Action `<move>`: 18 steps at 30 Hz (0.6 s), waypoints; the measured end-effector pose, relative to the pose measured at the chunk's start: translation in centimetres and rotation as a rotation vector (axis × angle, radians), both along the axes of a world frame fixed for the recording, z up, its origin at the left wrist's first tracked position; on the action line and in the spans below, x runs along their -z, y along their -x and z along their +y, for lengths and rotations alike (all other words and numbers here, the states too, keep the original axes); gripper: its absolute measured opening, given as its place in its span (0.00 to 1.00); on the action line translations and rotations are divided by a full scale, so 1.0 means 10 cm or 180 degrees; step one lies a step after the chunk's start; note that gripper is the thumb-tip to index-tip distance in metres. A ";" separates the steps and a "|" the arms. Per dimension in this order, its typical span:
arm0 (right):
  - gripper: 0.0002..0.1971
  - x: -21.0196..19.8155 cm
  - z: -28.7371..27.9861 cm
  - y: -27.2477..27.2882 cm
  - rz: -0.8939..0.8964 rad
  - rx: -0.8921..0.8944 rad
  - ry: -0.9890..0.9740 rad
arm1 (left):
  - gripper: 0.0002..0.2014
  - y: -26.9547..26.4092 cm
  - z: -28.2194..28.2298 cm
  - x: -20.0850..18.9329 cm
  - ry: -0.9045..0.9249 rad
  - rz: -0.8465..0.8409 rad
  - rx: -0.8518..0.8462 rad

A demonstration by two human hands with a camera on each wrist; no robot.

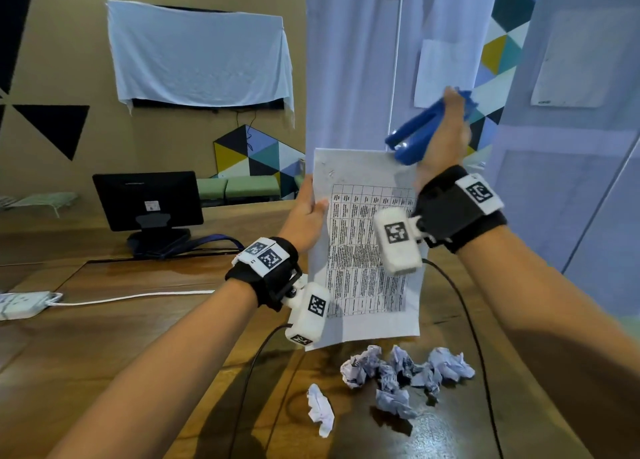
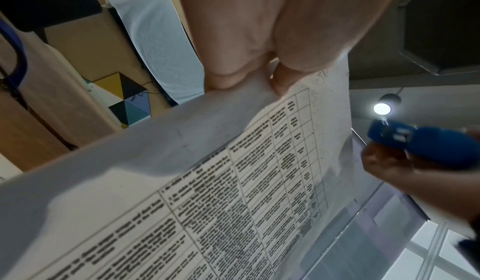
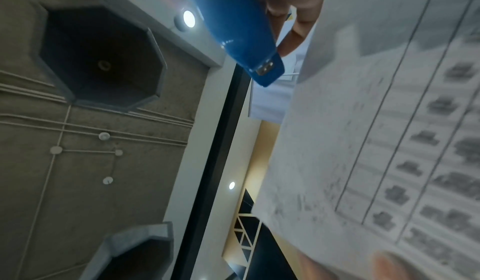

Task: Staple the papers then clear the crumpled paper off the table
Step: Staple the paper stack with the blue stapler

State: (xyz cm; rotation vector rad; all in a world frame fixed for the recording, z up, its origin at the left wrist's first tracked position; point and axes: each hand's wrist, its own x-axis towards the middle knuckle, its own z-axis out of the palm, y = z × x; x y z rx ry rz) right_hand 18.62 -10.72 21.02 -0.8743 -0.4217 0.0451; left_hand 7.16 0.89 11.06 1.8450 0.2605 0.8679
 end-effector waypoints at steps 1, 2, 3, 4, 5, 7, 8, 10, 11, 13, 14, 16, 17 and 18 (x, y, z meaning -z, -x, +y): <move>0.12 0.04 -0.09 -0.09 0.0036 0.0020 -0.0020 | 0.21 0.00 0.01 0.00 0.0023 -0.0009 0.0007; 0.19 0.10 -0.19 -0.16 0.0049 0.0058 -0.0040 | 0.22 -0.01 0.03 0.00 0.0031 -0.0019 0.0006; 0.26 0.17 -0.28 -0.23 0.0029 0.0168 0.0024 | 0.22 -0.01 0.04 0.00 0.0020 -0.0024 -0.0016; 0.29 0.26 -0.39 -0.31 -0.0022 0.0283 0.0104 | 0.22 -0.01 0.04 0.00 0.0011 -0.0028 -0.0026; 0.27 0.36 -0.50 -0.38 -0.0112 0.0397 0.0233 | 0.23 -0.01 0.05 0.00 0.0009 -0.0035 -0.0037; 0.21 0.61 -0.72 -0.48 -0.0145 0.0499 0.0661 | 0.23 -0.01 0.06 0.01 0.0026 -0.0066 -0.0049; 0.21 0.76 -0.83 -0.52 -0.0144 0.0555 0.1020 | 0.23 -0.01 0.07 0.02 0.0040 -0.0077 -0.0066; 0.21 1.10 -1.00 -0.64 -0.0156 0.0544 0.1704 | 0.23 -0.03 0.07 0.03 0.0007 -0.0085 -0.0147; 0.22 1.27 -1.07 -0.73 -0.0230 0.0549 0.2078 | 0.24 -0.03 0.06 0.04 -0.0020 -0.0093 -0.0174; 0.24 1.56 -1.22 -0.85 -0.0665 0.0511 0.3141 | 0.24 -0.05 0.05 0.05 0.0027 -0.0129 -0.0194; 0.22 1.68 -1.28 -0.89 -0.0906 0.0406 0.3762 | 0.25 -0.06 0.05 0.05 0.0056 -0.0146 -0.0206; 0.19 1.89 -1.40 -0.93 -0.1367 0.0259 0.4988 | 0.25 -0.07 0.05 0.04 -0.0004 -0.0125 -0.0289; 0.20 1.97 -1.45 -0.94 -0.1573 0.0198 0.5563 | 0.25 -0.08 0.04 0.04 -0.0051 -0.0110 -0.0324; 0.21 2.03 -1.50 -0.95 -0.1742 0.0126 0.6087 | 0.25 -0.09 0.04 0.04 -0.0063 -0.0110 -0.0345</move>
